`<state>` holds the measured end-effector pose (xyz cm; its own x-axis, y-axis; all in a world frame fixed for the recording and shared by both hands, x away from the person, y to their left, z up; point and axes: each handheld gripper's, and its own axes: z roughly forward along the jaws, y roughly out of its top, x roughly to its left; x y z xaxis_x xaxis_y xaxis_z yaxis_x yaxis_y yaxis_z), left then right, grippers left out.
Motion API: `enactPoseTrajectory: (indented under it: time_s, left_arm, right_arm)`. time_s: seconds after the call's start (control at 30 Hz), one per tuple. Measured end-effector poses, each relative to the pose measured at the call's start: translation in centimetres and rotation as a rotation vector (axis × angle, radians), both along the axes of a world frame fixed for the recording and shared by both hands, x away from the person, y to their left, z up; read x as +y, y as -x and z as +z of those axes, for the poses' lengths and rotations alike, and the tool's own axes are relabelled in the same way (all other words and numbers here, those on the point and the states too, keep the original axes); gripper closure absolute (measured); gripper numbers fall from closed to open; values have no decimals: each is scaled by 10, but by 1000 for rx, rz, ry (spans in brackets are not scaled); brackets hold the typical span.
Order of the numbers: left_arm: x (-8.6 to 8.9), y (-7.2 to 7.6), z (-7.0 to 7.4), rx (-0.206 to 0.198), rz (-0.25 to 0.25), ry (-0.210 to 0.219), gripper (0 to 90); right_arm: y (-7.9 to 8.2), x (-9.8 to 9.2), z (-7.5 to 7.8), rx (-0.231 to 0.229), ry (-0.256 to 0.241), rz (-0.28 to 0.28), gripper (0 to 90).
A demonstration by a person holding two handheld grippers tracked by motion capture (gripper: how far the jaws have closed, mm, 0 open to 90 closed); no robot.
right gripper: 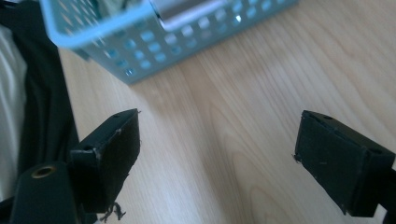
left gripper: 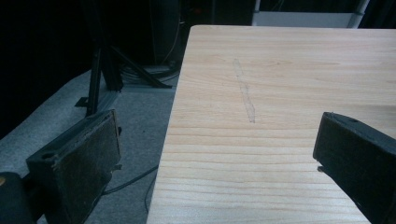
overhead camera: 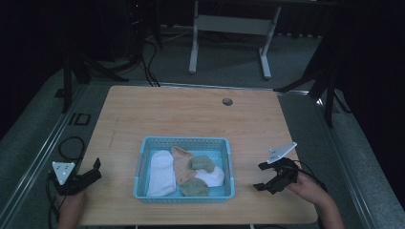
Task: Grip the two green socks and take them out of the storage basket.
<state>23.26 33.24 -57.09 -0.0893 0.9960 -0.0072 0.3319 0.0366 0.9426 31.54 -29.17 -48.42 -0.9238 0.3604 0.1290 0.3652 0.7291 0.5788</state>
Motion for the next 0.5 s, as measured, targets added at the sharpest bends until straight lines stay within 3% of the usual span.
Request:
enactPoseTrajectory:
  time_s: [0.5]
  left_arm:
    - [0,0,0,0,0,3,4]
  right_arm:
    - [-3,46,31,-32,1,126,141]
